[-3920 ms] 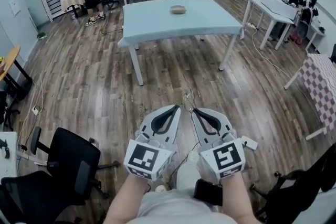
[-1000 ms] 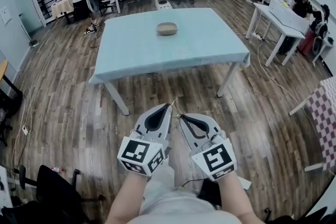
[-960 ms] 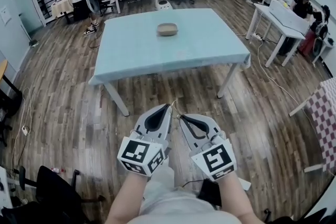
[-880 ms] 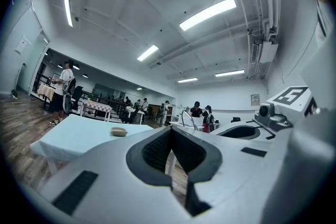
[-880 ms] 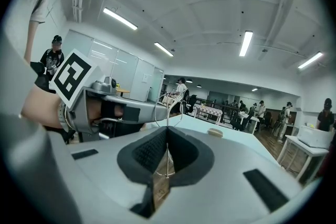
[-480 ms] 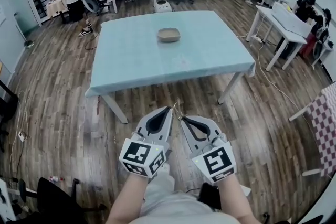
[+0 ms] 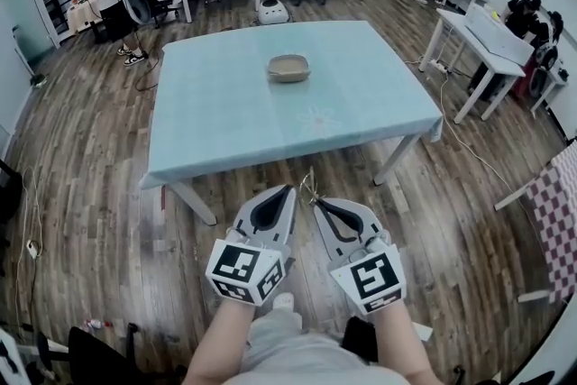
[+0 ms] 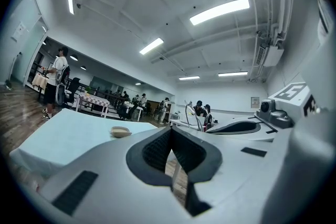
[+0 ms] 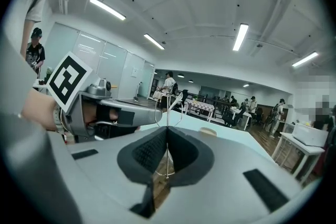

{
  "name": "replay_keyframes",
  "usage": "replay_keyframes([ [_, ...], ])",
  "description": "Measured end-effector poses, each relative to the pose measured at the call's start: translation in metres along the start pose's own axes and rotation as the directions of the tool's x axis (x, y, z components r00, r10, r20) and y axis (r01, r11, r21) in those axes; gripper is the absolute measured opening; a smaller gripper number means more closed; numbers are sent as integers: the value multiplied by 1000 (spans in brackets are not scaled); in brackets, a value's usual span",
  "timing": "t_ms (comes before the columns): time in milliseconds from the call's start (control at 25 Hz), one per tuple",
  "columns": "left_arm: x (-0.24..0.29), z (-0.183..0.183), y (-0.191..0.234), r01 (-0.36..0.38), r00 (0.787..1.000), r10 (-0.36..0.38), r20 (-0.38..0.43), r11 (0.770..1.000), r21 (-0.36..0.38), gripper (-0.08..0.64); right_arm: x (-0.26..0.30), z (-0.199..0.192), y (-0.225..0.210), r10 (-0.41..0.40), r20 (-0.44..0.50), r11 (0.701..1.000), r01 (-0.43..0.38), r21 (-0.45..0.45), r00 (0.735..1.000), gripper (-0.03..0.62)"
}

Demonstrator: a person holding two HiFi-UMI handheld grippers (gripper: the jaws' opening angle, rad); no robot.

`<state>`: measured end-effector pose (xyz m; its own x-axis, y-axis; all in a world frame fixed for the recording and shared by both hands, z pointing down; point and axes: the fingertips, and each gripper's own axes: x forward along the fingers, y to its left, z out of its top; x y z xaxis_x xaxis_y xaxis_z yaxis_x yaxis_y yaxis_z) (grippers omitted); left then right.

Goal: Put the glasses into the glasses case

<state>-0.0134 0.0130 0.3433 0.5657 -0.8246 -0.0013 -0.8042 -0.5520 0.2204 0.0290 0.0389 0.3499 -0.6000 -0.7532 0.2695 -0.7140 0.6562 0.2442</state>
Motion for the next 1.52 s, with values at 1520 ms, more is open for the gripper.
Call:
replay_keyframes([
  [1520,70,-10,64,-10,999,11,-45,1000,26,9,83,-6,-58,-28,15,995,27,96,999,12],
])
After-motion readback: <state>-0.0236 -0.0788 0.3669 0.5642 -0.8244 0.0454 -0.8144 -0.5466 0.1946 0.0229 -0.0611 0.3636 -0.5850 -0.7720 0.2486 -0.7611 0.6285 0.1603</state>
